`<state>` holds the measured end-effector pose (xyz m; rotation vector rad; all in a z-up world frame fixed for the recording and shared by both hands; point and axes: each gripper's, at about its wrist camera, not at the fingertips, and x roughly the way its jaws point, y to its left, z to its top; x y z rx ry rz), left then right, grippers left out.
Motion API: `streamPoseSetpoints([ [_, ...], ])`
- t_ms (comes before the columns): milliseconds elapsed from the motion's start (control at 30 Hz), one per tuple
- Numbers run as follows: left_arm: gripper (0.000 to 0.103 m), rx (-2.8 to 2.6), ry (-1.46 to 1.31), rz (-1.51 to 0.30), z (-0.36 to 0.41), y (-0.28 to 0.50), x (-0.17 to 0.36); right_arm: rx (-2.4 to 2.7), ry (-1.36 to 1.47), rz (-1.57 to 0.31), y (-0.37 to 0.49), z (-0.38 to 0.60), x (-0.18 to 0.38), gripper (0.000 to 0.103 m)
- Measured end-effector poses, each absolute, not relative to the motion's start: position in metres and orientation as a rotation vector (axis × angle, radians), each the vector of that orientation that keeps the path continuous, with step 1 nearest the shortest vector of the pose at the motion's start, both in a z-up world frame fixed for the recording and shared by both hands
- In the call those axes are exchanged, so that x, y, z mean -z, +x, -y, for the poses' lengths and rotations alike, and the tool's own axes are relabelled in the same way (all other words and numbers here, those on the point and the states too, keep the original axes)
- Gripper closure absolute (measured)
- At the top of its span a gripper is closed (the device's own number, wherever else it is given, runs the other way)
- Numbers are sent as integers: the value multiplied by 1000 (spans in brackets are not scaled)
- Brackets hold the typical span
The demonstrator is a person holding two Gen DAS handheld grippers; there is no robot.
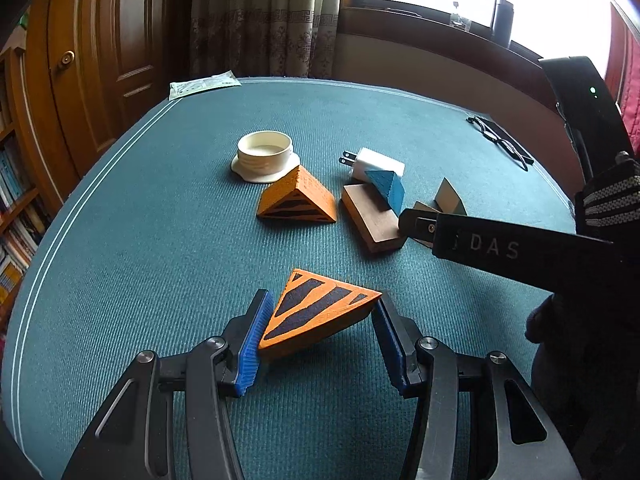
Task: Organize rigid objects
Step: 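Grasp the light wood cube with the right tool while the left holds the orange block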
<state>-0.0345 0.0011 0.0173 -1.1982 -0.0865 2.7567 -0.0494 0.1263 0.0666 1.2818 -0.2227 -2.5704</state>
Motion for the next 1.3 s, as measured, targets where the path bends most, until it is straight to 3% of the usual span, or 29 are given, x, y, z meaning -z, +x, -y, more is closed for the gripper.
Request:
streamPoseSetpoints([
  [333, 51, -2756, -1209, 103, 1, -35, -16, 2589, 1272, 240, -61, -125, -67, 55],
  [400, 51, -2755, -1209, 102, 1, -35, -16, 2605, 1278, 244, -61, -128, -66, 61],
  [500, 51, -2754, -1210, 98, 1, -35, -16, 2609, 1277, 239, -62, -129, -66, 61],
  [800, 51, -2753, -1212, 96, -1, -35, -15, 2699, 1233, -15, -63, -106, -65, 61],
  [1300, 51, -2756, -1208, 80, -7, -32, -14, 2679, 1215, 27, -27, -135, -68, 64],
])
